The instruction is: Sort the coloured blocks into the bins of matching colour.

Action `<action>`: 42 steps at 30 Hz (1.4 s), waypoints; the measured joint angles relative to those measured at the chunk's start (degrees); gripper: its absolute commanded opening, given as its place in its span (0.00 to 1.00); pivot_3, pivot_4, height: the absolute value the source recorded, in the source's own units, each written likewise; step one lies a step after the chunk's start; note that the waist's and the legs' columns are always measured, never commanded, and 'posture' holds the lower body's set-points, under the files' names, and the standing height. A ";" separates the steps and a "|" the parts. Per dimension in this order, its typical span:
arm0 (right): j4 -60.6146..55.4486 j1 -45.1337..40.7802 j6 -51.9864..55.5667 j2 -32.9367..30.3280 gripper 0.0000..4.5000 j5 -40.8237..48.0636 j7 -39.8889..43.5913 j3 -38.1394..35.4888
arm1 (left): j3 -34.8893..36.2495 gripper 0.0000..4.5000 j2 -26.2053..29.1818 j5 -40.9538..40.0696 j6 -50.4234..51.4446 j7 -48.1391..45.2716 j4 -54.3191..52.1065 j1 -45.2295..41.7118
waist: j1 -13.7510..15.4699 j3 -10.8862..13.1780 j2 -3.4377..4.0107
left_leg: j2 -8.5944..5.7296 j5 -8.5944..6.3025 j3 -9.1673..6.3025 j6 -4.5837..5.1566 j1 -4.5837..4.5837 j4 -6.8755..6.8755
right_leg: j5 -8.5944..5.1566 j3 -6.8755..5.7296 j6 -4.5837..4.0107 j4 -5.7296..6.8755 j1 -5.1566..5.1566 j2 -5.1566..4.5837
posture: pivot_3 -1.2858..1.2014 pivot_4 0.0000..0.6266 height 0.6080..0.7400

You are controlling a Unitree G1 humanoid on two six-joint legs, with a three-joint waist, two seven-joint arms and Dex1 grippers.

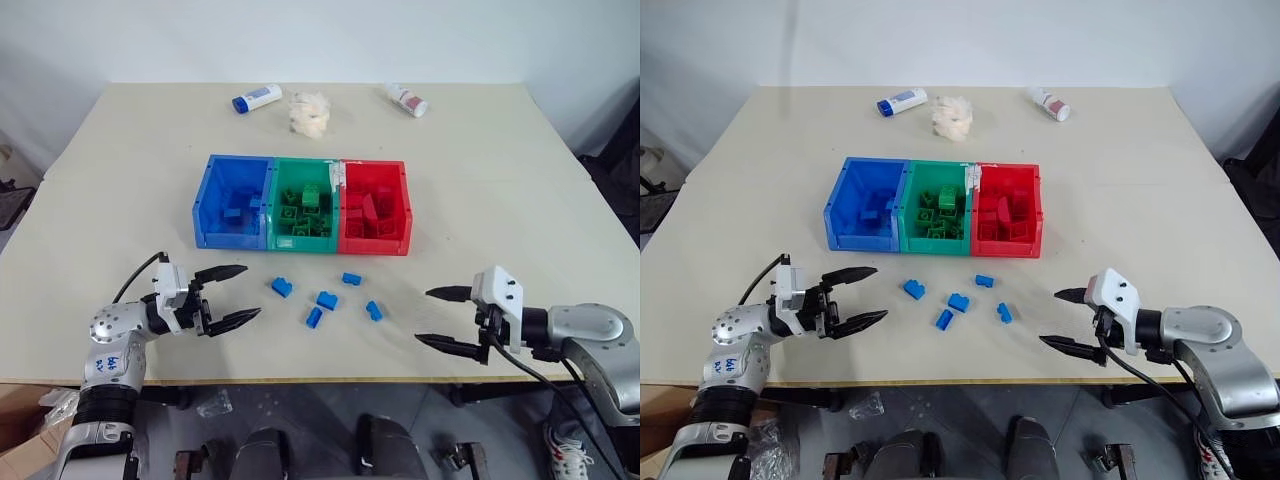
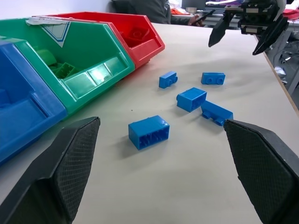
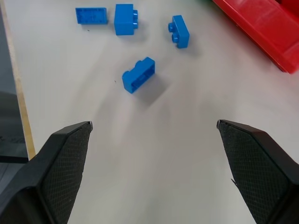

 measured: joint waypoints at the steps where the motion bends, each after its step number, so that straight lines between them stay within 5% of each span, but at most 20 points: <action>1: 0.01 -0.30 0.41 0.01 0.99 -0.08 -0.34 0.38 | 0.00 1.00 0.04 0.00 0.00 -0.28 0.02 0.01 | 0.05 0.00 0.00 | -0.01 -0.01 0.00 0.01 -0.01 0.01 | 0.00 0.00 0.01 -0.02 0.00 -0.01 | 0.52 0.24 1.00; 10: 5.48 -9.85 0.57 9.03 0.99 -6.09 -5.30 13.67 | -0.07 1.00 0.27 -1.38 0.86 -3.75 -3.41 2.68 | -0.06 0.00 -0.02 | -0.01 -0.01 0.03 0.01 -0.02 0.01 | 0.01 0.01 0.01 -0.01 -0.02 -0.01 | 0.52 0.24 1.00; 13: 7.14 -12.42 0.86 11.60 0.86 -7.60 -6.66 16.33 | 0.23 1.00 0.30 -1.49 1.46 -3.37 -5.66 4.32 | -0.07 0.00 -0.01 | -0.01 -0.01 0.02 0.01 -0.02 0.01 | 0.01 0.01 0.01 0.01 -0.02 -0.01 | 0.52 0.24 1.00; 21: 7.22 -13.26 1.31 11.58 0.25 -8.39 -6.40 17.01 | 1.56 1.00 0.78 -1.79 2.88 -1.47 -10.68 9.19 | -0.02 0.00 -0.02 | 0.00 -0.02 0.00 0.02 -0.02 0.01 | 0.01 0.00 0.01 0.00 -0.01 0.00 | 0.52 0.24 1.00; 31: 6.24 -17.60 3.20 13.56 0.24 -5.63 -6.19 16.47 | 1.91 1.00 0.82 -2.50 3.19 -0.30 -12.26 11.54 | -0.25 0.00 -0.02 | 0.04 -0.03 0.03 0.01 -0.01 0.01 | 0.01 0.02 0.00 0.03 -0.04 0.01 | 0.52 0.24 1.00; 35: 10.86 -27.95 2.60 21.28 0.24 -5.53 -8.51 17.13 | 1.90 1.00 0.69 -2.52 3.07 0.11 -12.13 10.98 | -0.37 0.00 -0.01 | 0.17 -0.01 0.08 -0.05 0.00 0.01 | 0.03 0.04 -0.07 0.07 -0.08 0.14 | 0.52 0.24 1.00; 41: 32.34 -44.08 -6.74 35.96 0.24 -10.67 -12.17 20.86 | 1.95 1.00 0.38 -2.49 2.89 0.33 -11.48 9.70 | -0.55 0.00 -0.01 | 0.17 -0.01 0.19 -0.06 -0.04 -0.01 | 0.03 0.08 -0.07 0.06 -0.14 0.17 | 0.52 0.24 1.00; 42: 36.24 -46.57 -8.80 38.09 0.32 -11.43 -13.29 20.79 | 1.94 1.00 0.35 -2.49 2.83 0.46 -11.43 9.64 | -0.68 0.00 0.00 | 0.17 -0.01 0.22 -0.06 -0.06 -0.01 | 0.03 0.12 -0.07 0.07 -0.17 0.17 | 0.52 0.24 1.00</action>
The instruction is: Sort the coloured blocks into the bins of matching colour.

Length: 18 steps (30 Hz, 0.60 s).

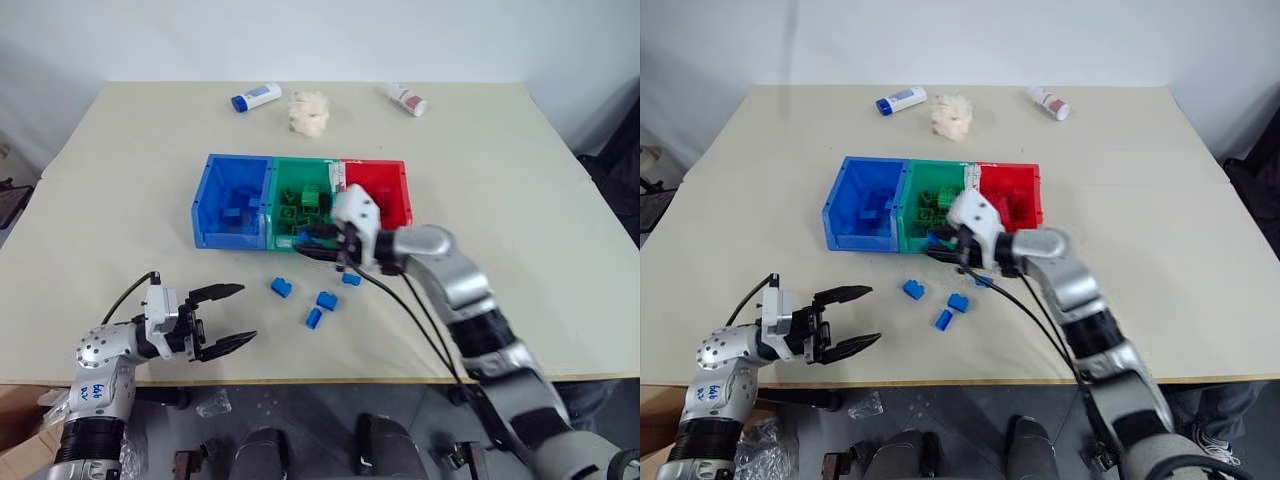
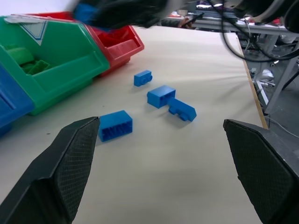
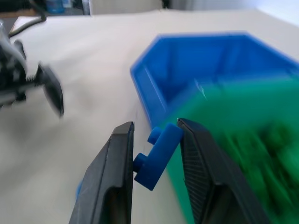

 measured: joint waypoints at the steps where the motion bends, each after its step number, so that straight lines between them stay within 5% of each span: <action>1: 5.23 -3.56 -3.28 2.94 0.40 -0.85 -1.77 -0.17 | -0.03 1.00 -0.09 0.01 -0.13 0.14 0.02 -0.14 | -0.11 0.00 0.00 | 0.01 0.00 -0.01 -0.01 -0.01 -0.01 | 0.00 0.00 0.00 0.01 -0.02 0.00 | 0.52 0.24 1.00; 5: 21.89 -14.91 -16.07 11.93 0.69 -1.95 -10.33 -4.37 | -0.02 1.00 -0.11 0.04 -0.47 0.34 0.10 -0.26 | -0.70 0.00 0.00 | 0.03 0.01 -0.01 -0.04 0.00 -0.07 | 0.00 0.00 0.00 -0.01 -0.03 0.03 | 0.52 0.24 1.00; 9: 28.04 -15.93 -24.02 14.13 0.99 -2.82 -14.83 -6.99 | -0.02 1.00 -0.11 0.05 -0.47 0.79 0.14 -0.27 | -0.80 -0.04 -0.06 | 0.02 -0.01 -0.01 -0.04 0.00 -0.07 | 0.00 0.01 0.00 -0.07 0.03 0.02 | 0.52 0.24 1.00; 18: 8.40 5.07 -17.30 2.44 0.99 -2.02 -0.59 -4.16 | -0.16 1.00 -0.04 0.05 -0.51 0.27 1.42 -1.21 | -0.91 -0.03 -0.05 | 0.05 -0.02 0.00 -0.04 0.00 -0.06 | 0.00 0.03 0.00 -0.04 0.00 0.04 | 0.52 0.24 1.00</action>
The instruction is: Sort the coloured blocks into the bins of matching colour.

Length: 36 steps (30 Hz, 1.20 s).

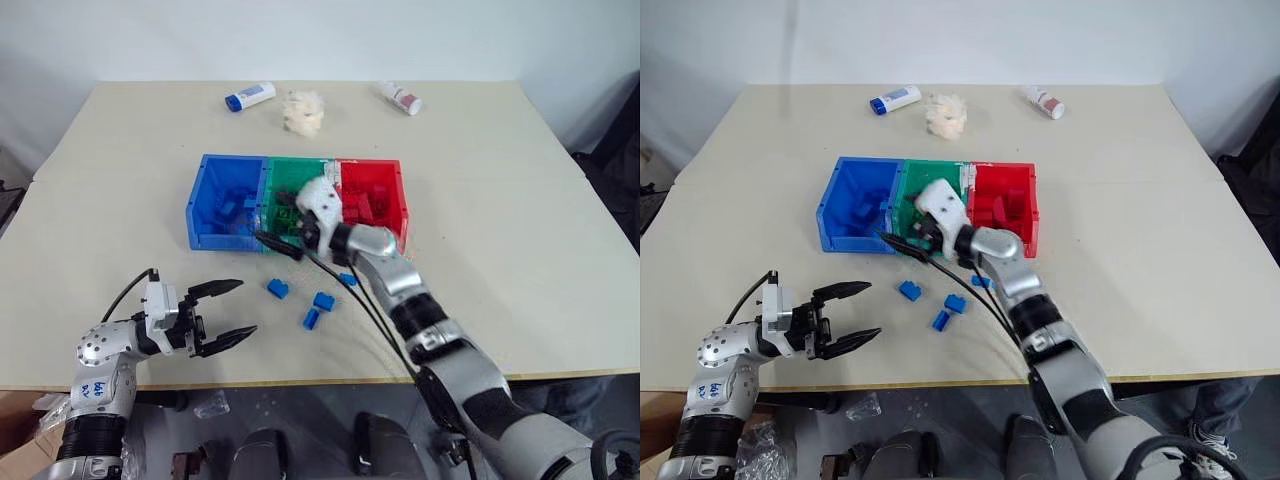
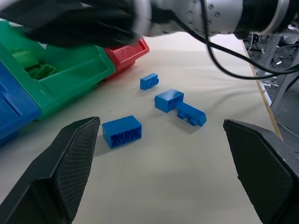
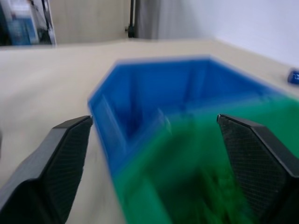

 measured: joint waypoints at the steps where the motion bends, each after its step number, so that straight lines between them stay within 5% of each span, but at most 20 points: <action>1: -3.54 1.79 1.87 -2.14 0.99 0.69 1.37 -0.03 | -0.18 1.00 -0.03 0.02 0.00 -0.22 0.59 -0.41 | 0.01 0.00 0.00 | 0.00 0.00 0.01 0.00 0.00 0.00 | 0.00 0.00 0.00 0.00 0.00 0.00 | 0.52 0.24 1.00; 9: -30.11 22.02 18.70 -26.05 0.99 8.59 13.02 -4.51 | -0.82 1.00 0.23 0.22 -1.12 -2.45 4.33 -3.25 | 1.21 0.00 0.00 | 0.01 -0.05 0.02 0.02 0.02 0.03 | 0.00 0.01 0.00 -0.07 0.02 0.01 | 0.52 0.24 1.00; 19: -35.45 36.51 21.39 -37.75 0.99 13.02 14.13 -17.21 | -0.96 1.00 0.65 0.34 -1.28 -4.05 7.65 -5.11 | 1.67 0.00 -0.01 | 0.04 -0.07 0.06 0.02 0.05 0.09 | 0.01 0.02 0.00 -0.13 0.06 0.04 | 0.52 0.24 1.00; 25: -35.71 36.90 21.71 -36.98 0.99 13.14 12.45 -17.56 | -1.00 1.00 0.71 0.43 -1.28 -4.50 8.03 -7.31 | 1.38 0.00 -0.01 | 0.10 -0.06 0.07 0.00 0.07 0.09 | 0.02 0.02 -0.02 -0.10 0.06 0.09 | 0.52 0.24 1.00; 36: -30.21 24.93 22.59 -24.50 0.99 7.61 6.00 -4.11 | -1.06 1.00 -0.15 0.83 -1.16 -4.09 6.92 -6.89 | 1.57 0.00 -0.01 | 0.11 -0.06 0.05 0.00 0.03 0.12 | 0.02 0.01 -0.03 -0.11 0.05 0.10 | 0.52 0.24 1.00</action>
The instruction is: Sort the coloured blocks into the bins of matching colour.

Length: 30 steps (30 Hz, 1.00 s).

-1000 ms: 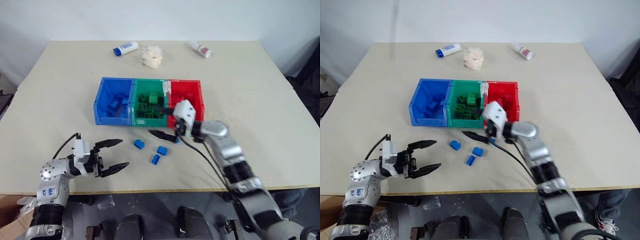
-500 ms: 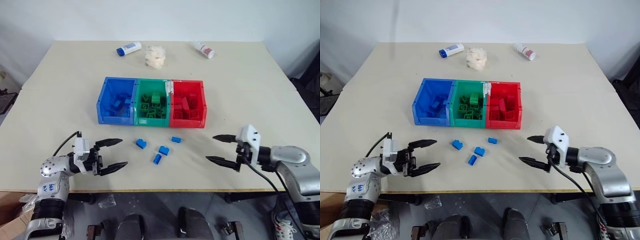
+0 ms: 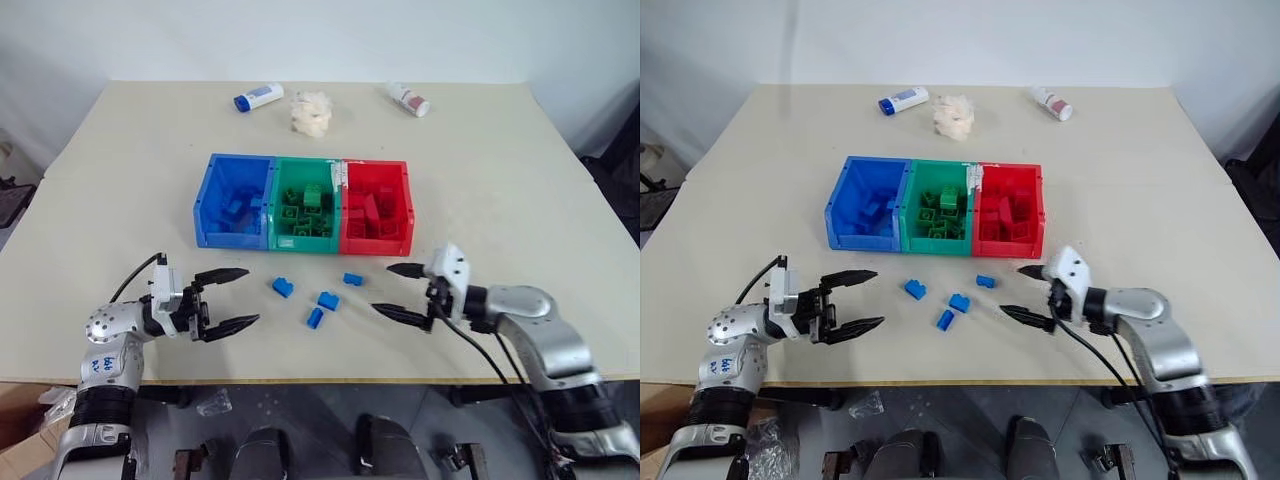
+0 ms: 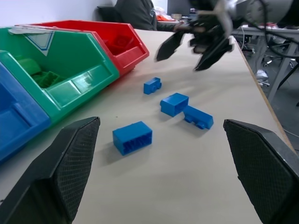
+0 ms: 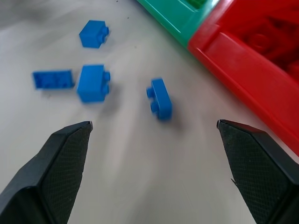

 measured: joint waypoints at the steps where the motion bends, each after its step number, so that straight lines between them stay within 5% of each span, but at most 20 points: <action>1: 1.43 -0.98 -0.51 0.87 0.99 -0.76 -0.20 0.82 | 0.04 1.00 0.00 -0.02 0.06 0.09 -0.61 0.74 | -0.06 0.00 0.00 | 0.00 0.00 0.01 0.00 0.00 0.00 | 0.00 0.00 0.00 0.00 0.00 0.00 | 0.52 0.24 1.00; 3: 4.20 -2.55 -1.44 1.93 0.99 -2.16 -0.65 2.04 | 0.13 1.00 0.05 -0.05 0.16 0.15 -1.85 1.98 | -0.11 0.00 0.00 | 0.00 0.00 0.01 0.00 0.00 0.00 | 0.00 0.00 0.00 0.00 0.00 0.00 | 0.52 0.24 1.00; 6: 8.36 -4.86 -2.30 3.96 0.86 -3.89 -1.36 3.28 | 0.24 1.00 0.14 -0.11 0.39 0.54 -3.84 3.67 | -0.17 0.00 0.00 | 0.02 0.00 0.01 0.00 0.01 0.00 | 0.00 0.01 0.00 0.04 -0.01 0.01 | 0.52 0.24 1.00; 17: 8.44 -5.81 -2.42 4.98 0.06 -4.43 -1.42 3.74 | 1.24 1.00 0.94 -0.85 0.76 1.82 -6.79 7.74 | -0.13 0.00 0.01 | 0.04 -0.01 0.02 -0.02 0.00 -0.01 | 0.00 0.01 0.00 0.03 -0.02 0.02 | 0.52 0.24 1.00; 23: 0.68 -5.39 0.09 4.98 0.06 -1.23 -1.18 2.08 | 1.68 1.00 1.33 -1.00 0.65 1.81 -6.70 7.95 | -0.10 0.00 0.01 | 0.08 -0.03 0.01 -0.04 0.01 0.00 | 0.00 0.02 -0.01 0.02 -0.02 0.06 | 0.52 0.24 1.00; 30: 5.66 -18.96 1.75 13.57 0.06 -1.93 -3.72 4.61 | 2.04 1.00 0.78 -0.99 0.18 2.39 -6.50 7.67 | -0.83 0.00 0.01 | 0.38 -0.01 0.05 -0.24 0.02 -0.03 | -0.02 0.06 -0.24 0.12 -0.13 0.36 | 0.52 0.24 1.00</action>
